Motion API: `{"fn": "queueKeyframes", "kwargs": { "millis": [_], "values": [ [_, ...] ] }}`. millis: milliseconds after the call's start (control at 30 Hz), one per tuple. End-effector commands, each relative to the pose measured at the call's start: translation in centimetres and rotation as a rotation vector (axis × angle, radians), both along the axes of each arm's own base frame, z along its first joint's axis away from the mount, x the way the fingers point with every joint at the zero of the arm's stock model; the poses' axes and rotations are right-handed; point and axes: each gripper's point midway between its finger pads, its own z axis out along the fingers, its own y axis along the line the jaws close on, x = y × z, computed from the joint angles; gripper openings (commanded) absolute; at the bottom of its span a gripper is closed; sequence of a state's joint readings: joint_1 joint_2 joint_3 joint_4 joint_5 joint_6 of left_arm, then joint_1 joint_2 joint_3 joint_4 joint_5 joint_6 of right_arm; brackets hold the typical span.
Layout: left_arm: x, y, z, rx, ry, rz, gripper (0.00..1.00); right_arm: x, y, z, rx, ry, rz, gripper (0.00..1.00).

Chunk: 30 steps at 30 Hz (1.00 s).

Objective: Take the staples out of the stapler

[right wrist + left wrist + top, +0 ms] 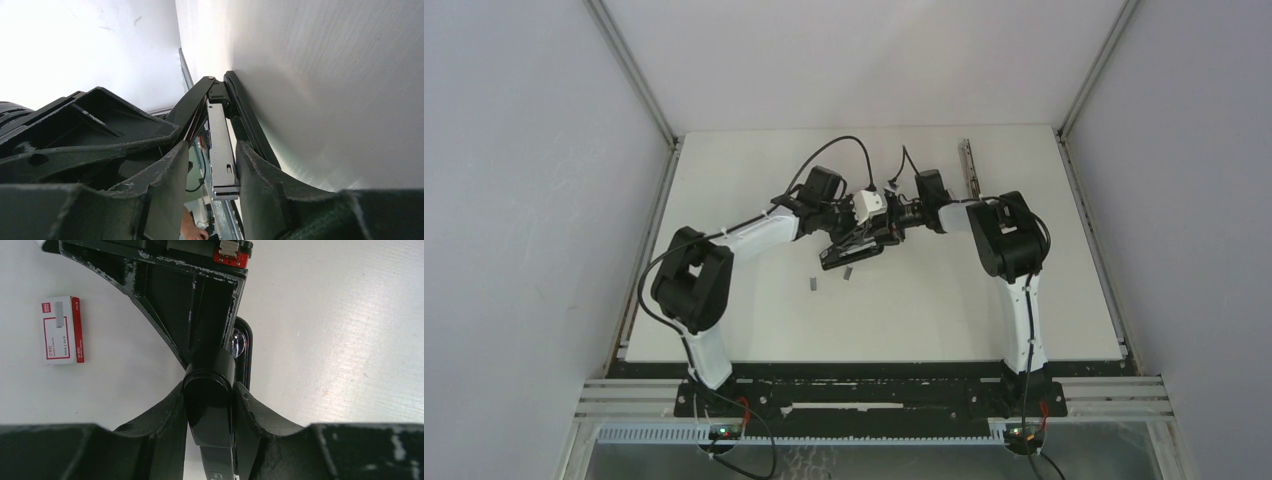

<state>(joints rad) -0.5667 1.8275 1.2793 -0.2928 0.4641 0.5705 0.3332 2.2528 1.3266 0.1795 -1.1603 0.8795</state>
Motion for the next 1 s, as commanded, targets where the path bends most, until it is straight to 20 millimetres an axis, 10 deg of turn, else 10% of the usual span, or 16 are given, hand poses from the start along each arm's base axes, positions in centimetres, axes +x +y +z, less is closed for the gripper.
{"fn": "queueKeyframes", "kwargs": {
  "millis": [0, 433, 967],
  "values": [
    [1.9, -1.2, 5.0, -0.121, -0.147, 0.032, 0.29, -1.6, 1.2, 0.2, 0.018, 0.029, 0.055, 0.41],
    [2.1, -0.3, 6.2, -0.181, -0.186, 0.094, 0.28, -2.4, 0.6, 0.1, -0.026, 0.009, 0.068, 0.54],
    [2.1, 0.0, 6.1, -0.206, -0.204, 0.127, 0.28, -3.8, 1.8, 0.0, 0.022, 0.052, 0.118, 0.33]
  ]
}}
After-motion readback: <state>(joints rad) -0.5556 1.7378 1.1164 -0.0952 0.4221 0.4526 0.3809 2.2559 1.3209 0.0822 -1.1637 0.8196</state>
